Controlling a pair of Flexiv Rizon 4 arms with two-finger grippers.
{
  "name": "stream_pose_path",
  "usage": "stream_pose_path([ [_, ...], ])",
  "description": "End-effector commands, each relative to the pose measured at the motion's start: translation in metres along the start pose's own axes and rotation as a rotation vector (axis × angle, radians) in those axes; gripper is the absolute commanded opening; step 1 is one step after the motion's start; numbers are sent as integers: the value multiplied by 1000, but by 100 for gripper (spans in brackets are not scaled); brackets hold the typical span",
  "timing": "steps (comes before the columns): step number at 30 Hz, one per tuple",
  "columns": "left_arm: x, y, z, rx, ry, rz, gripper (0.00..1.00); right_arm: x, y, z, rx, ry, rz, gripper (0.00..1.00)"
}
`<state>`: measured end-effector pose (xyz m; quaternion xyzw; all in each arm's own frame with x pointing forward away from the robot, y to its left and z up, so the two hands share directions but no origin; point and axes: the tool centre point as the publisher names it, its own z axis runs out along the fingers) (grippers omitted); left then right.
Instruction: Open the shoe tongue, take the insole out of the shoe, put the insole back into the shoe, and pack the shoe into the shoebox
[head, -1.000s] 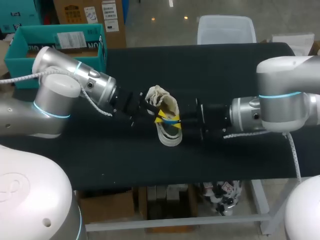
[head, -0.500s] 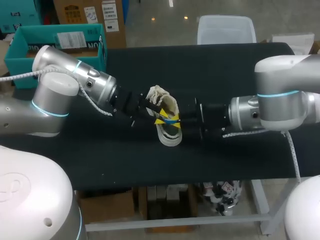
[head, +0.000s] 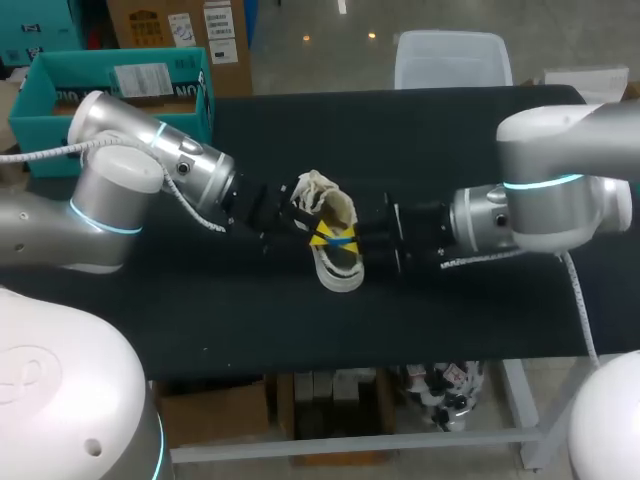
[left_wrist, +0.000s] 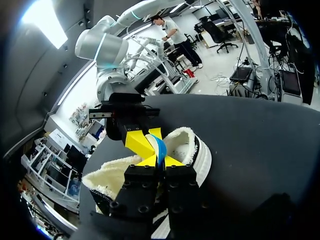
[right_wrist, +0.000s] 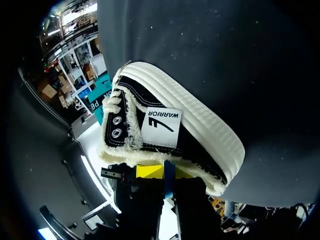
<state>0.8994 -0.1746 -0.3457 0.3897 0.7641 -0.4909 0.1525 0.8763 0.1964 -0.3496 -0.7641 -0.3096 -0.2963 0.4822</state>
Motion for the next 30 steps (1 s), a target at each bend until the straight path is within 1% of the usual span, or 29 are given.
stream_pose_path([
  [1,-1,3,5,11,0,1,0,4,-3,1,-5,-5,-4,0],
  [2,-1,3,5,11,0,1,0,3,-5,-1,-10,-4,-5,9],
  [3,-1,2,4,12,0,3,0,3,-7,-3,-17,-4,-8,22],
  [5,-1,2,4,13,-1,5,0,2,-10,-7,-29,-5,-12,29],
  [9,-1,1,4,14,-2,8,0,1,-17,-14,-48,-2,-21,27],
  [10,-1,0,4,14,-2,8,0,1,-18,-15,-52,-5,-24,25],
  [11,-1,0,4,14,-3,9,0,1,-19,-15,-56,-8,-26,18],
  [12,0,-1,4,14,-3,9,0,1,-20,-15,-57,-10,-28,13],
  [13,0,-1,4,14,-3,10,0,1,-20,-15,-58,-16,-30,1],
  [14,0,-1,5,14,-4,10,0,1,-21,-15,-60,-20,-29,0],
  [20,0,-5,3,14,-7,12,0,-3,-17,-10,-69,-54,-19,0],
  [22,0,-8,1,16,7,12,0,-4,-16,-10,-72,-63,-19,0],
  [24,0,-13,-2,20,15,14,37,-4,-16,-10,-76,-70,-21,0],
  [25,0,-16,-4,23,19,17,58,-4,-15,-10,-78,-73,-23,0],
  [26,-1,-17,-5,23,19,19,85,-4,-15,-9,-81,-76,-23,0],
  [27,-2,-19,-8,22,20,20,96,-5,-15,-9,-83,-78,-23,0],
  [28,-2,-21,-10,21,21,26,100,-5,-14,-9,-84,-79,-22,0],
  [30,-3,-24,-13,21,20,28,100,-6,-13,-9,-88,-82,-21,0],
])
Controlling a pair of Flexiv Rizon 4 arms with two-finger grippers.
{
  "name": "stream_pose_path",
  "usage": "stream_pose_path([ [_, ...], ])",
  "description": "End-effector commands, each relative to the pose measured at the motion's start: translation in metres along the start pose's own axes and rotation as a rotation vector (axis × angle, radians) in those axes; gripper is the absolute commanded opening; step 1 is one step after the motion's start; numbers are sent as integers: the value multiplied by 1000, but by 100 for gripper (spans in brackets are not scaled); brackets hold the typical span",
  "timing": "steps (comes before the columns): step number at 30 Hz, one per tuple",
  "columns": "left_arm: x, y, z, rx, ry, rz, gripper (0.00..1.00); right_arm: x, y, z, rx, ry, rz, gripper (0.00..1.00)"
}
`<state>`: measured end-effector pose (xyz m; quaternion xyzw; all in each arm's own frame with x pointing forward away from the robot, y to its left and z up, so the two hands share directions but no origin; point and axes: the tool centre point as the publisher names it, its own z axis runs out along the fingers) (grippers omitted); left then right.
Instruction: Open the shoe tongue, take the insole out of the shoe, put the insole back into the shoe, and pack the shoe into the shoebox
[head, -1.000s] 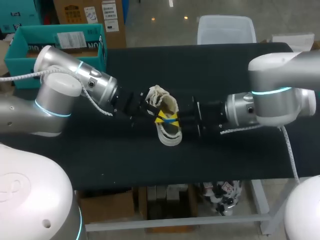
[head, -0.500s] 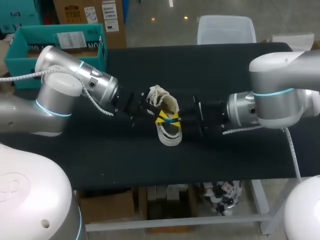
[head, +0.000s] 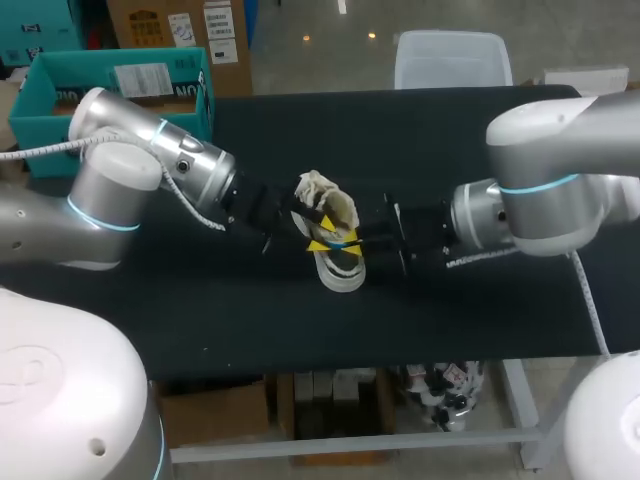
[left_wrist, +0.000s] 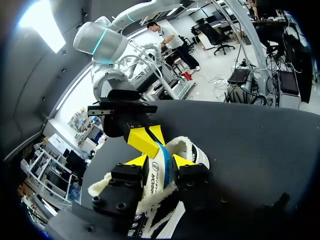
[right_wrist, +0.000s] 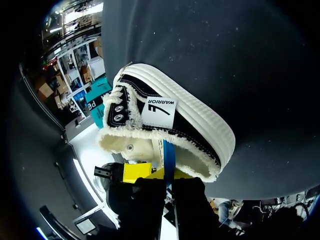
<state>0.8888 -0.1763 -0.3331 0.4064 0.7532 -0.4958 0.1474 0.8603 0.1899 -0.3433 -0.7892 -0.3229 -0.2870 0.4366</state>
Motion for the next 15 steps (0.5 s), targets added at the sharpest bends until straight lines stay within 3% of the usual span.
stream_pose_path([
  [1,-1,-9,-11,-6,3,1,100,0,1,2,-11,-14,5,0],
  [15,-10,-12,-48,-59,53,-38,100,-11,12,5,-92,-75,-3,0],
])
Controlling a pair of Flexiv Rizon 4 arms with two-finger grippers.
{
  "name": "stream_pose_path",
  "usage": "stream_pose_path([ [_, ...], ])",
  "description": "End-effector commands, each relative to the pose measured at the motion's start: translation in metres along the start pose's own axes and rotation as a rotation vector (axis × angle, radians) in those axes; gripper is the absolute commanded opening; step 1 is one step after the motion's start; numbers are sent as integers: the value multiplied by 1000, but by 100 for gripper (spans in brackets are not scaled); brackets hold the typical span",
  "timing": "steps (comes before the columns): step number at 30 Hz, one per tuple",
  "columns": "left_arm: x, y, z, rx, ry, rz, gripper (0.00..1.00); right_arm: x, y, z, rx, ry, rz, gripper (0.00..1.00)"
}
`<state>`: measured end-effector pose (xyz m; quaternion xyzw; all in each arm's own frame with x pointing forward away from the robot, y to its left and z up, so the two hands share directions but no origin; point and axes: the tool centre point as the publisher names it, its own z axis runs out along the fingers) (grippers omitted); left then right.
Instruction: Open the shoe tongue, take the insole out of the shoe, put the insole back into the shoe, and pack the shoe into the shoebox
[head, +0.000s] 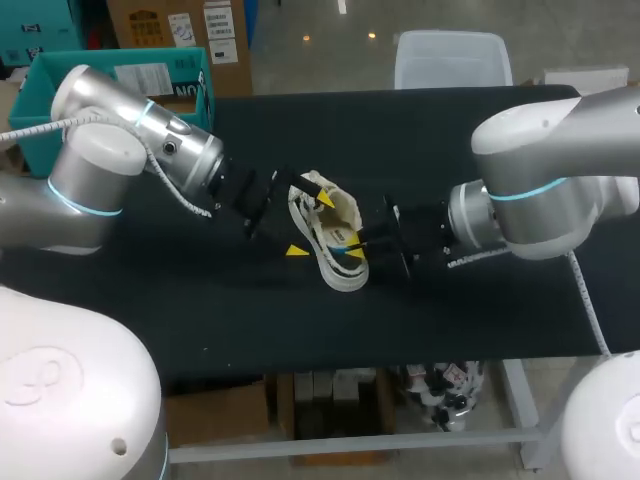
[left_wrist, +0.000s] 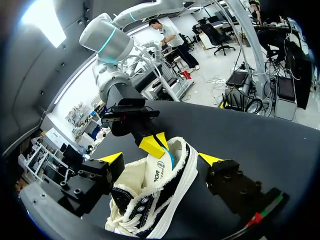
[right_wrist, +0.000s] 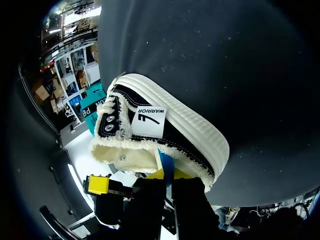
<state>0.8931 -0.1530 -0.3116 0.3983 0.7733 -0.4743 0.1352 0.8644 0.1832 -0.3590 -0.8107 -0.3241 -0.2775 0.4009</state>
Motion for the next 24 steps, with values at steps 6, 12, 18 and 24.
stream_pose_path([
  [6,-6,-7,-41,-75,33,-17,100,-2,-5,7,-98,-110,-50,0],
  [12,-5,-10,-54,-99,22,-34,100,-9,-6,11,-207,-230,-62,0],
  [18,-5,-12,-60,-102,2,-101,100,-12,-5,12,-248,-264,-54,0],
  [24,-9,-17,-78,-158,-3,-271,100,-9,-10,-1,-249,-199,-65,100],
])
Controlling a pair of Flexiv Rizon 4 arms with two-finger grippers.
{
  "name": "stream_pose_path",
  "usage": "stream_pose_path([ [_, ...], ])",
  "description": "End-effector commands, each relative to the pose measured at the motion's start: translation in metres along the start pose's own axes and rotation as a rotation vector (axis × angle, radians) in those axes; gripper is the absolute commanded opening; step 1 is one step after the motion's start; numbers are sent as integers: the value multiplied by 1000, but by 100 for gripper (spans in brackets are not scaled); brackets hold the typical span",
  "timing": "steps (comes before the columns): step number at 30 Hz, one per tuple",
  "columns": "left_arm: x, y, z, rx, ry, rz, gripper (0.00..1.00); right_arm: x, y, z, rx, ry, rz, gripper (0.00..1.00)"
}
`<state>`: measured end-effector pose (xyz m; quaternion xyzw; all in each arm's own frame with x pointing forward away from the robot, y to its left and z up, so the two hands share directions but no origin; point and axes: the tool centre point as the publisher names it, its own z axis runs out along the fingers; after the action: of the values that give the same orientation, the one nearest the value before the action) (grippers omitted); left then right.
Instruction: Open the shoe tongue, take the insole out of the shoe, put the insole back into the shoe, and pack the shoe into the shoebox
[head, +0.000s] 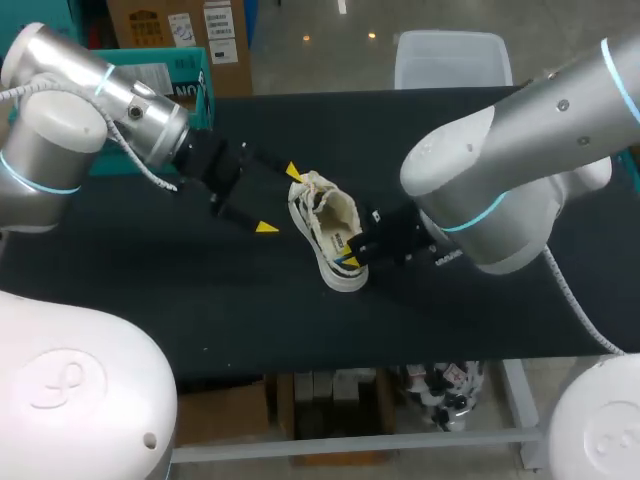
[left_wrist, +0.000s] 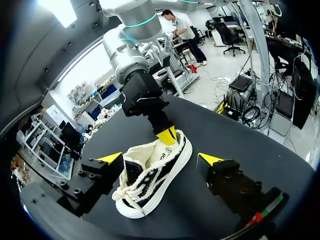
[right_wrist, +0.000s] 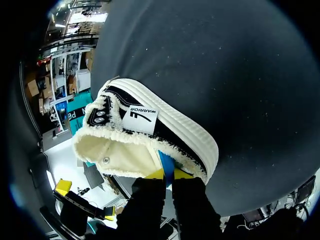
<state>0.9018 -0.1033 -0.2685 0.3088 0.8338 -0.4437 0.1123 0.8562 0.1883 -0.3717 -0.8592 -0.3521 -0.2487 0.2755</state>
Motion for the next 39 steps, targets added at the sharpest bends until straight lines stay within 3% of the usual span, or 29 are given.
stream_pose_path([
  [1,-1,-7,-17,-47,5,-93,100,3,-6,-15,-34,-4,-7,100],
  [8,2,-8,-38,-178,4,-249,100,8,-7,-32,-30,68,-30,100],
  [15,5,-11,-49,-222,-11,-330,100,20,-6,-37,-22,130,-54,100],
  [16,6,-11,-49,-228,-16,-337,100,22,-8,-35,-25,124,-63,94],
  [17,6,-11,-50,-234,-18,-344,100,25,-9,-33,-30,118,-75,53],
  [18,6,-11,-52,-240,-27,-360,100,27,-9,-33,-34,114,-88,31],
  [19,6,-10,-54,-244,-29,-365,100,29,-10,-33,-35,114,-98,0],
  [27,10,-9,-74,-264,-69,-421,100,34,-15,-32,-78,21,-218,0],
  [32,15,-6,-83,-286,-92,-449,100,25,-8,-18,-120,-52,-228,0],
  [39,17,-5,-88,-304,-109,-469,100,25,-4,-9,-131,-80,-232,0],
])
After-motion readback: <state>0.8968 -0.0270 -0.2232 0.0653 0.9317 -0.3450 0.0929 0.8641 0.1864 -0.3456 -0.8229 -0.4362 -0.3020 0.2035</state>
